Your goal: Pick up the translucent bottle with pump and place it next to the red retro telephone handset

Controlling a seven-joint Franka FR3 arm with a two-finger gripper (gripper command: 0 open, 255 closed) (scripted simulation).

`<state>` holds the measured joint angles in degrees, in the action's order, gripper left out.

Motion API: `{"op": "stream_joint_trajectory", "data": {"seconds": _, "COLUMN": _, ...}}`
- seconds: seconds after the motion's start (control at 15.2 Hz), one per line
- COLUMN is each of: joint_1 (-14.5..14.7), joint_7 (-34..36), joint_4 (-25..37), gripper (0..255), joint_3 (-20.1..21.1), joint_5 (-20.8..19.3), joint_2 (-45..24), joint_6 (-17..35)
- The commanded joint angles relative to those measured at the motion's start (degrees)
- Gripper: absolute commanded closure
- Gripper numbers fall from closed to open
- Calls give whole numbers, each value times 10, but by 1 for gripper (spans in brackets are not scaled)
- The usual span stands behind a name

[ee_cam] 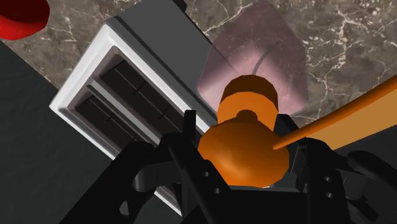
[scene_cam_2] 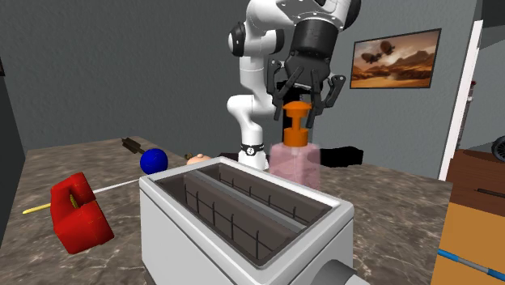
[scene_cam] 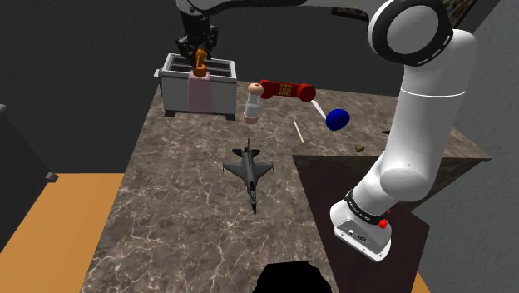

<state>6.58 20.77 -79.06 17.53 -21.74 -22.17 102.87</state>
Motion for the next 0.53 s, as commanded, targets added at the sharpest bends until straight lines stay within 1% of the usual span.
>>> {"op": "stream_joint_trajectory", "data": {"seconds": 0.0, "joint_1": 1, "joint_7": -5, "joint_4": 19, "gripper": 255, "joint_3": 0, "joint_5": 1, "joint_2": -2, "joint_6": -16}}
{"op": "stream_joint_trajectory", "data": {"seconds": 0.46, "joint_1": 10, "joint_7": -19, "joint_4": 86, "gripper": 255, "joint_3": 1, "joint_5": 1, "joint_2": -11, "joint_6": -73}}
